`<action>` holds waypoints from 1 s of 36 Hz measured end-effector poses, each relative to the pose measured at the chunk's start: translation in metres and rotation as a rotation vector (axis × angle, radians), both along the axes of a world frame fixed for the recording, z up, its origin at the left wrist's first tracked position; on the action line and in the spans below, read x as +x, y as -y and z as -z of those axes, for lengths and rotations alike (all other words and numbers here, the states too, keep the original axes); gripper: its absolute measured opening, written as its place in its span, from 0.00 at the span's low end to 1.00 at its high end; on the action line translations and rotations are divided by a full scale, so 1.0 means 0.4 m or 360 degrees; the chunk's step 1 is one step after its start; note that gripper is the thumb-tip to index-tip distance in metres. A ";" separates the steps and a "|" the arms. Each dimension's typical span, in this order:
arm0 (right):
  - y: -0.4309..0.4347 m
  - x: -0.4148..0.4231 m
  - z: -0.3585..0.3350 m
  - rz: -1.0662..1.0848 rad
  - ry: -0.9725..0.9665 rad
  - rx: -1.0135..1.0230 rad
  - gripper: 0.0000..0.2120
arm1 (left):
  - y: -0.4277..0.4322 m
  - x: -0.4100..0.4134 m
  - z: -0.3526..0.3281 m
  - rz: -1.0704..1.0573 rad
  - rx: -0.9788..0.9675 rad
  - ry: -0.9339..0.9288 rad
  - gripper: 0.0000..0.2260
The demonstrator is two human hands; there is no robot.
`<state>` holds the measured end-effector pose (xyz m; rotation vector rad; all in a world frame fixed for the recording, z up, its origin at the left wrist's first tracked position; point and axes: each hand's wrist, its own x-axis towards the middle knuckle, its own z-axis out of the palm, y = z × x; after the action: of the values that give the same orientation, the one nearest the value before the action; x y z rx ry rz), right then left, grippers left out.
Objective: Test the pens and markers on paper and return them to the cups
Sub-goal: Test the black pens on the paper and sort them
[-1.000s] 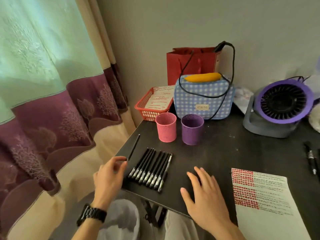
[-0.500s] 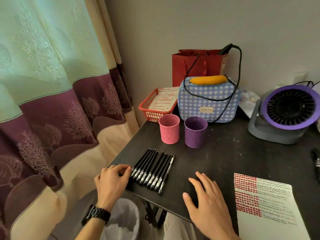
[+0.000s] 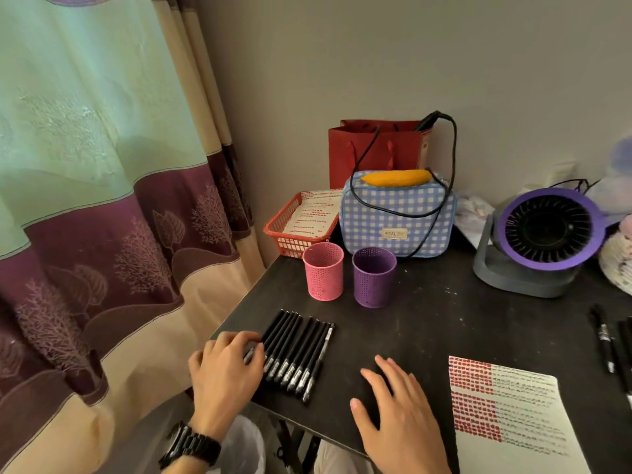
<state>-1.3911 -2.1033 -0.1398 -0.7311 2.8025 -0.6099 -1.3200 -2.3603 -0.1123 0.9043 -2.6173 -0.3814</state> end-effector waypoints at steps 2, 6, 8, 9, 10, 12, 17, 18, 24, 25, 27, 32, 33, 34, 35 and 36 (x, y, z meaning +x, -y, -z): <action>0.000 -0.001 -0.001 -0.0039 0.0026 -0.0081 0.27 | -0.038 -0.021 -0.019 0.0142 0.0017 -0.0005 0.10; -0.049 -0.022 -0.030 -0.0065 0.0249 -0.0437 0.18 | -0.161 -0.076 -0.048 0.0440 0.0103 -0.0031 0.11; -0.103 -0.039 -0.056 0.0023 0.0367 -0.0654 0.15 | -0.234 -0.101 -0.044 0.0616 0.0105 -0.0072 0.11; -0.135 -0.048 -0.071 0.0081 0.0383 -0.0754 0.14 | -0.270 -0.113 -0.037 0.0710 0.0126 -0.0098 0.11; -0.172 -0.057 -0.085 0.0153 0.0362 -0.0838 0.12 | -0.303 -0.126 -0.029 0.0802 0.0155 -0.0127 0.11; -0.256 -0.077 -0.106 0.0332 0.0233 -0.0925 0.08 | -0.364 -0.152 -0.010 0.0964 0.0192 -0.0149 0.11; -0.471 -0.113 -0.113 0.0901 -0.0102 -0.0871 0.05 | -0.478 -0.216 0.049 0.1285 0.0254 0.0027 0.19; -0.502 -0.119 -0.104 0.1028 -0.0169 -0.0838 0.05 | -0.492 -0.227 0.058 0.1323 0.0270 0.0055 0.20; -0.605 -0.144 -0.025 0.1495 -0.0438 -0.0526 0.13 | -0.521 -0.246 0.109 0.1398 0.0149 0.0103 0.29; -0.610 -0.146 -0.013 0.1508 -0.0439 -0.0472 0.16 | -0.520 -0.247 0.113 0.1397 0.0143 0.0101 0.29; -0.612 -0.151 0.004 0.1489 -0.0463 -0.0403 0.19 | -0.519 -0.251 0.114 0.1398 0.0150 0.0089 0.27; -0.610 -0.168 0.008 0.1474 -0.0538 -0.0280 0.18 | -0.530 -0.251 0.096 0.1387 0.0094 0.0100 0.23; -0.610 -0.169 0.010 0.1479 -0.0568 -0.0264 0.16 | -0.533 -0.252 0.094 0.1381 0.0090 0.0095 0.23; -0.611 -0.166 0.013 0.1486 -0.0593 -0.0257 0.14 | -0.534 -0.251 0.094 0.1376 0.0089 0.0091 0.22; -0.611 -0.163 0.016 0.1497 -0.0605 -0.0253 0.12 | -0.535 -0.250 0.094 0.1372 0.0087 0.0087 0.22; -0.611 -0.160 0.018 0.1509 -0.0605 -0.0245 0.11 | -0.535 -0.247 0.094 0.1369 0.0082 0.0081 0.21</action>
<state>-1.4550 -1.8588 -0.1471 0.6145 3.3841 -0.8856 -1.4189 -2.1462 -0.1500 -0.2635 -2.9233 -0.6289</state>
